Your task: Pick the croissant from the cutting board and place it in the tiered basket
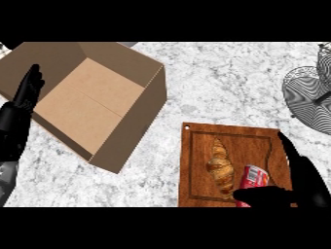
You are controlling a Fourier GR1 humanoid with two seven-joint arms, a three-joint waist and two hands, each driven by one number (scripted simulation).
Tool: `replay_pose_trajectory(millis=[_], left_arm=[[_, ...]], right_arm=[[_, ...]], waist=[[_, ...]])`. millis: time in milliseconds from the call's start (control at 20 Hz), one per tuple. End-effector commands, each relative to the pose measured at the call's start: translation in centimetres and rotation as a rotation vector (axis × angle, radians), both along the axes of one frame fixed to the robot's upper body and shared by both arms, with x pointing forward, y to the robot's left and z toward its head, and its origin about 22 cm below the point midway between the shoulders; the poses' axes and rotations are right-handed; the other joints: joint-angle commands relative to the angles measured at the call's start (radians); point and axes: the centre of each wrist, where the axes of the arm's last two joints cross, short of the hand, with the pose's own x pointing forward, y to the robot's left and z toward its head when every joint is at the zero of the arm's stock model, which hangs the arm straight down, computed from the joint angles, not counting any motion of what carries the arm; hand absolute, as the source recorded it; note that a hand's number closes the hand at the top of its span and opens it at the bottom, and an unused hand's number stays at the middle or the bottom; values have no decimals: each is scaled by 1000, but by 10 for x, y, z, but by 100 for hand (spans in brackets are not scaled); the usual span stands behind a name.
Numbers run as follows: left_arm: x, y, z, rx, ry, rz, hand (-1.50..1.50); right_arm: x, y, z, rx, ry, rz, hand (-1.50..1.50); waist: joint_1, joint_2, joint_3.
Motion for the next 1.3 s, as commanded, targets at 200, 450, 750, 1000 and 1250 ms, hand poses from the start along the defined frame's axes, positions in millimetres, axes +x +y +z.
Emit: replay_pose_trajectory(millis=[200,450,750,1000,1250], left_arm=[[-13,7,-47,-15,156,44,0],[-9,14,-35,-11,158,70,0],[-11,16,-42,-9,154,75,0],[-7,8,-40,-20,161,59,0],[-8,12,-47,-8,153,72,0]], right_arm=[[24,28,-5,-26,195,-74,-150],[15,37,-12,-107,216,-36,-150],[18,52,-17,-162,201,-47,-150],[24,57,-24,-178,240,-19,-150],[31,66,-39,-153,254,-44,-150]], waist=[[3,17,-19],[-14,9,-17],[-17,10,-18],[-23,12,-17],[-22,16,-16]])
